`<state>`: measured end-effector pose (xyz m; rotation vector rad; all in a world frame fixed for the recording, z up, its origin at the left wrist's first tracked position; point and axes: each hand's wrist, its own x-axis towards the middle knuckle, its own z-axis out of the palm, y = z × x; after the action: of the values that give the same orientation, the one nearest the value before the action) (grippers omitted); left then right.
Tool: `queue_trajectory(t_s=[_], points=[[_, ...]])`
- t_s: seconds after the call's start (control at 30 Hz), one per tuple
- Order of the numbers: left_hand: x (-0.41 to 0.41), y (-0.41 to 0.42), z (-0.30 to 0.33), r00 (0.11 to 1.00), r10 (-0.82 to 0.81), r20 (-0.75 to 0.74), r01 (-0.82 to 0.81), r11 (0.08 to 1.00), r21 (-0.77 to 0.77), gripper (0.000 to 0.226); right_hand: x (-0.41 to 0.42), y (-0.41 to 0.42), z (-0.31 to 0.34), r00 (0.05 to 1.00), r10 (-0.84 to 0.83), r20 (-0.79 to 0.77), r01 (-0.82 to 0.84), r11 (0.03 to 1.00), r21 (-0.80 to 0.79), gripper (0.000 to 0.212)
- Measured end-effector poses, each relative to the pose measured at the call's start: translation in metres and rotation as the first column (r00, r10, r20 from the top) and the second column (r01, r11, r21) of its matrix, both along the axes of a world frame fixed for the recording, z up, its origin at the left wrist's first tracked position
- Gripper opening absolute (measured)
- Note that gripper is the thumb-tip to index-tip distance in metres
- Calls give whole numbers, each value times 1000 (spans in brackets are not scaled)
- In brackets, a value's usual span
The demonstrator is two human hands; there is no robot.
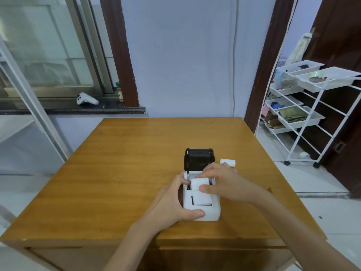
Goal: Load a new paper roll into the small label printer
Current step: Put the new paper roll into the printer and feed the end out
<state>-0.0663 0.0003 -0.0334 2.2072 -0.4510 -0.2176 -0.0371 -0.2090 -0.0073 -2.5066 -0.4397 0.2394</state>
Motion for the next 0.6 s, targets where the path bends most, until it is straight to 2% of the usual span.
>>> queue_trajectory(t_s=[0.17, 0.3, 0.5, 0.6], points=[[1, 1, -1, 1000, -9, 14, 9, 1000, 0, 71, 2, -3, 0, 1000, 0, -31, 1, 1000, 28, 40], [3, 1, -6, 1000, -9, 30, 9, 1000, 6, 76, 0, -5, -6, 1000, -23, -11, 23, 999, 45, 25], [1, 1, -5, 999, -20, 42, 21, 1000, -19, 76, -3, -6, -11, 999, -21, 25, 21, 1000, 16, 26], [2, 1, -5, 999, -15, 50, 15, 1000, -12, 74, -3, -6, -10, 999, -32, 8, 31, 997, 77, 23]])
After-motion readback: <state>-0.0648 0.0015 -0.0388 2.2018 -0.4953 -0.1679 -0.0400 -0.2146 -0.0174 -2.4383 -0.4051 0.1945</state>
